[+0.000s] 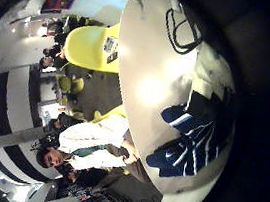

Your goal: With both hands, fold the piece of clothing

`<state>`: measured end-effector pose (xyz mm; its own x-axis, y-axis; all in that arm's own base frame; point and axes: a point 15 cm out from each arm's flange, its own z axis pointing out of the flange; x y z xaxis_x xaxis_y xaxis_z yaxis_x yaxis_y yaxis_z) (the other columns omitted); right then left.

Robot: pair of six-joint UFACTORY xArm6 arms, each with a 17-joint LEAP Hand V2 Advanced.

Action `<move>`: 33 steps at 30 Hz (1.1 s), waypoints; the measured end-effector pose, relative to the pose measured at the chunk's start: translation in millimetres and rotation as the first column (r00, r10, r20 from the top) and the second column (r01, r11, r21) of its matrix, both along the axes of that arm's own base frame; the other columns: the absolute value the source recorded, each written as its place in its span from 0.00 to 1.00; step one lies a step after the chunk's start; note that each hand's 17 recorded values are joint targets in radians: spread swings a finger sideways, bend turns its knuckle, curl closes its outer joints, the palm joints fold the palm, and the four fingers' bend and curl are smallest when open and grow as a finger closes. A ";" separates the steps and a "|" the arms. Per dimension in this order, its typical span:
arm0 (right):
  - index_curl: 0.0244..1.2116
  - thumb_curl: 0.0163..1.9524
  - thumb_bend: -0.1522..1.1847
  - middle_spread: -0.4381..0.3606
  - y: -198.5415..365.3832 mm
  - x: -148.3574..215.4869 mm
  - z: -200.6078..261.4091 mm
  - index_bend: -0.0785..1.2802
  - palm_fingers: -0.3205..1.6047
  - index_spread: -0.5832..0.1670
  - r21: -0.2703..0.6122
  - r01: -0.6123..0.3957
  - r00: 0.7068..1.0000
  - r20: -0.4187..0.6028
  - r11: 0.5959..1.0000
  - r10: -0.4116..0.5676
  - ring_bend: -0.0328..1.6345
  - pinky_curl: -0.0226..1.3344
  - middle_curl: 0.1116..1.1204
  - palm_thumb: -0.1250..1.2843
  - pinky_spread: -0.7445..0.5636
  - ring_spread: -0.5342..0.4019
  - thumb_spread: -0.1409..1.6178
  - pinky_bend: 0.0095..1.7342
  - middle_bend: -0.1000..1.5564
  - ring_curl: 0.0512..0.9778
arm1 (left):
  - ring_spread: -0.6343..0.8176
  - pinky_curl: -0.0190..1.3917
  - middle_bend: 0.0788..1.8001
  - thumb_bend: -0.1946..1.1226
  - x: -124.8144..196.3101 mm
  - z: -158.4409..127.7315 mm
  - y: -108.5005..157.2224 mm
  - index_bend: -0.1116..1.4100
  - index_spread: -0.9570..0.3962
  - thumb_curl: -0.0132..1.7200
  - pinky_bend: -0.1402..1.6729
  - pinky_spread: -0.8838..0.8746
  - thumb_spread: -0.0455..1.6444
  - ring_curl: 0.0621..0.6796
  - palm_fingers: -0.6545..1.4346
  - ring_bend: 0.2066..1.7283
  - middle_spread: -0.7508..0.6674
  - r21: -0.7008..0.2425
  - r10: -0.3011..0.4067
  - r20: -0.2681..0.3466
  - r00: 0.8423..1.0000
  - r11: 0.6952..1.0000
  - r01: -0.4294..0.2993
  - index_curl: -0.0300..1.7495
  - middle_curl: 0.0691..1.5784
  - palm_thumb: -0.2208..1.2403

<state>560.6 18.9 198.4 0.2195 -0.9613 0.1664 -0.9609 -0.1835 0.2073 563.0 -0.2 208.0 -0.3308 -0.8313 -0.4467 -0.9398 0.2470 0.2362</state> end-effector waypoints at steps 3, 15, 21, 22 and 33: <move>0.73 0.23 0.09 0.29 -6.9 19.1 -8.0 0.40 0.31 0.29 0.027 0.015 0.998 0.060 1.000 -0.017 0.85 0.75 0.72 0.59 0.33 0.28 0.85 0.66 0.66 0.84 | 0.15 0.55 0.16 0.10 9.3 -2.1 7.9 0.15 0.35 0.30 0.61 0.17 0.68 0.66 0.39 0.63 0.21 -0.019 0.027 0.022 0.999 0.999 -0.027 0.72 0.57 0.51; 0.44 0.19 0.09 0.40 -44.1 28.2 28.9 0.25 0.13 0.24 0.066 0.079 0.986 0.142 0.995 -0.088 0.45 0.55 0.39 0.45 0.78 0.58 0.79 0.40 0.33 0.48 | 0.37 0.50 0.08 0.13 20.4 21.7 38.4 0.17 0.59 0.22 0.49 0.36 0.68 0.53 0.33 0.51 0.53 -0.126 0.112 0.100 0.989 0.987 -0.099 0.48 0.41 0.37; 0.36 0.18 0.10 0.47 -67.2 24.8 73.9 0.18 0.19 0.26 0.084 0.093 0.973 0.204 0.992 -0.108 0.40 0.46 0.33 0.42 0.88 0.65 0.79 0.33 0.29 0.40 | 0.40 0.47 0.08 0.13 -0.5 31.7 36.8 0.18 0.64 0.20 0.45 0.42 0.68 0.48 0.34 0.47 0.58 -0.147 0.108 0.087 0.990 0.985 -0.094 0.41 0.36 0.36; 0.36 0.17 0.10 0.47 -66.8 23.4 77.4 0.18 0.20 0.26 0.094 0.086 0.973 0.205 0.992 -0.104 0.40 0.45 0.32 0.42 0.89 0.65 0.78 0.33 0.29 0.39 | 0.41 0.47 0.08 0.13 -7.4 32.1 37.0 0.18 0.64 0.20 0.44 0.43 0.68 0.48 0.35 0.47 0.58 -0.152 0.108 0.080 0.991 0.984 -0.095 0.40 0.35 0.36; 0.30 0.17 0.10 0.34 -83.9 -32.9 16.3 0.18 0.22 0.27 0.135 0.069 0.998 -0.015 0.988 -0.067 0.35 0.37 0.27 0.40 0.91 0.65 0.77 0.27 0.25 0.33 | 0.43 0.43 0.07 0.13 -53.6 7.4 17.9 0.19 0.67 0.19 0.39 0.49 0.68 0.42 0.37 0.42 0.60 -0.228 0.103 0.009 0.995 0.969 -0.098 0.32 0.30 0.37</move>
<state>527.6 -65.1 214.7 0.1537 -0.9876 0.0319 -0.9700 -0.1447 0.1953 509.5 17.7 215.4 -0.2326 -0.9402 -0.2486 -0.9667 0.1956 0.1648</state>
